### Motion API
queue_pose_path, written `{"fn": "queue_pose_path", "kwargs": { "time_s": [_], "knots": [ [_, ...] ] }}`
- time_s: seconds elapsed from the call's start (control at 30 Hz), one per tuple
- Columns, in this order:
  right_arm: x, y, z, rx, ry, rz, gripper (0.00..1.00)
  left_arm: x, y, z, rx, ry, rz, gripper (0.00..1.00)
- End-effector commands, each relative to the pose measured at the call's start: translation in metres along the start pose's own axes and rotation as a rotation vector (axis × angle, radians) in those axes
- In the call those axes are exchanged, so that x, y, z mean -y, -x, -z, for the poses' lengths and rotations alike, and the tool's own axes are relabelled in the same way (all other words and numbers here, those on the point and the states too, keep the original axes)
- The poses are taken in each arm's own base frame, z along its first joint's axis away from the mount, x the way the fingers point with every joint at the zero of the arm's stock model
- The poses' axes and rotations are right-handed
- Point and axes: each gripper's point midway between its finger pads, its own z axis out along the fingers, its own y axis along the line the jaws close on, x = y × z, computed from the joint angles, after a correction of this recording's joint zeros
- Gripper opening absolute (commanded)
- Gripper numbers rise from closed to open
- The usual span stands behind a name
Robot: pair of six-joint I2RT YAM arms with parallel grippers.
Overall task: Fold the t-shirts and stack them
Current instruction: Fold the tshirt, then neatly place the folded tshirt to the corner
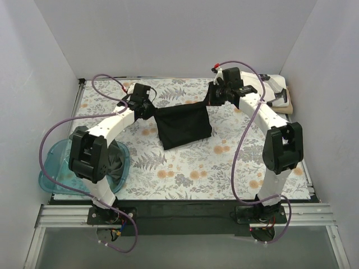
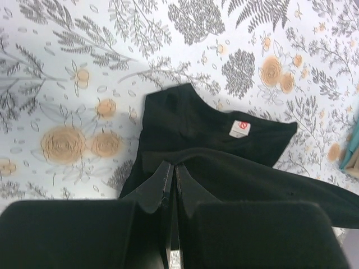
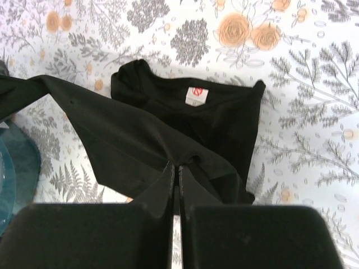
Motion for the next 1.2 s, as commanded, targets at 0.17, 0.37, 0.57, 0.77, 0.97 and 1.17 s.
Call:
{"fn": "queue_pose_path", "kwargs": {
  "time_s": [0.17,0.37,0.57,0.77,0.97,1.17],
  "knots": [
    [0.032,0.033,-0.046,0.038,-0.005,-0.009,0.01,0.007,0.033,-0.042,-0.017,-0.036,-0.004,0.00],
    [0.061,0.038,-0.086,0.025,0.017,-0.021,0.01,0.001,0.030,-0.081,-0.057,-0.028,0.001,0.00],
    [0.082,0.036,-0.119,0.022,0.046,0.008,0.18,-0.004,0.035,-0.102,-0.053,-0.008,0.022,0.28],
    [0.060,0.052,-0.108,0.046,0.144,0.099,0.84,0.010,0.045,-0.091,-0.046,-0.059,0.010,0.86],
    [0.048,0.041,-0.067,0.055,0.070,0.175,0.98,0.019,0.045,-0.043,-0.049,-0.134,0.030,0.88],
    [0.045,-0.010,-0.050,-0.004,0.037,0.210,0.98,0.005,0.013,0.000,-0.083,-0.155,0.029,0.90]
  ]
}}
